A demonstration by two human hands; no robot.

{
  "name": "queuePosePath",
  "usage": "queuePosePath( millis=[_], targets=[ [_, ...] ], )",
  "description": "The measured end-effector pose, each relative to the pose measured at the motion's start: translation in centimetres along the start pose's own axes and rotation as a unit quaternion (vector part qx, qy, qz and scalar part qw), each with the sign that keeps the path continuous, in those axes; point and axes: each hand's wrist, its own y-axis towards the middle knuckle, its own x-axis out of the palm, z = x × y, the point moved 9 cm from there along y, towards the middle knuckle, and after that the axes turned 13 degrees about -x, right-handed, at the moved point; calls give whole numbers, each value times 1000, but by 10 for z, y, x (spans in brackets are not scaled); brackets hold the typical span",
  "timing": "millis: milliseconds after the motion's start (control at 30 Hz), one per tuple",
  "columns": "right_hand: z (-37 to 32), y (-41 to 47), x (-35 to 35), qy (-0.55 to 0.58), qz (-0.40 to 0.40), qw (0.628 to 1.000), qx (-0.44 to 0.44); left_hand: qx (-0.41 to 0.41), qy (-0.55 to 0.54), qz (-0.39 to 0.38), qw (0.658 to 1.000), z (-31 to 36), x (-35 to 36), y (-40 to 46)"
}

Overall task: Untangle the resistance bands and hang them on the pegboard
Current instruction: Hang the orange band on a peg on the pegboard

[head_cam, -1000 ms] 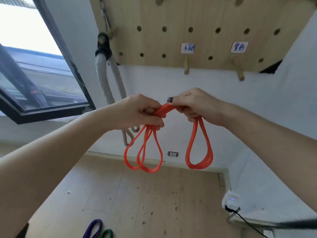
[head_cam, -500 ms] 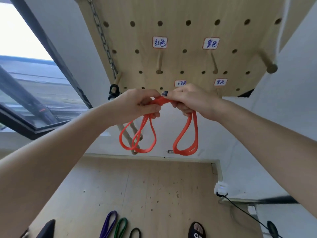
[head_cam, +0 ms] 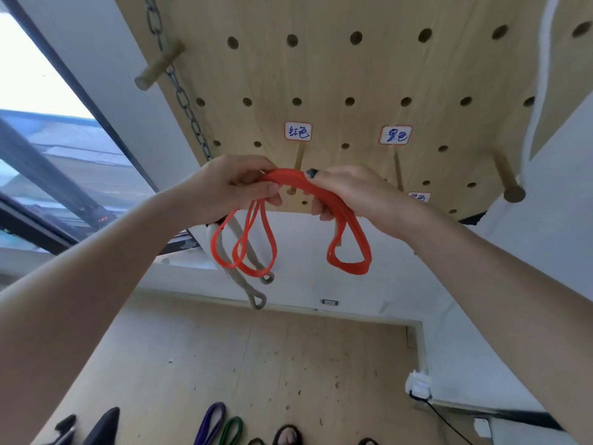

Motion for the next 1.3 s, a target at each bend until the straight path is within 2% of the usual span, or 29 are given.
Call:
queuePosePath(
  millis=[100, 200, 300, 500, 600, 700, 900, 1033, 1167, 1300],
  targets=[
    [-5, 13, 3, 18, 6, 1000, -22, -8, -36, 16, 999, -15, -18, 12],
    [-7, 25, -1, 15, 59, 997, -46, -21, -75, 10, 997, -31, -25, 23],
    [0, 30, -2, 60, 115, 991, -32, -18, -79, -6, 997, -38, -21, 34],
    [23, 38, -3, 163, 243, 956, -17, -4, -77, -30, 997, -47, -17, 62],
    [31, 43, -4, 187, 283, 941, -10, 11, -75, -27, 997, -51, -14, 74],
    [36, 49, -7, 175, 303, 937, -18, 24, -62, -18, 998, -57, -6, 84],
    [40, 58, -14, 140, 339, 930, -31, 6, -111, 11, 994, -62, 2, 94],
    [44, 59, -15, 128, 366, 921, -30, 24, -61, 49, 997, -65, 7, 95],
    [47, 55, -9, 109, 356, 928, -20, 43, -68, 76, 994, -64, 7, 92],
    [43, 51, -13, 101, 343, 934, -11, 32, -98, 70, 992, -67, 4, 91]
  ],
)
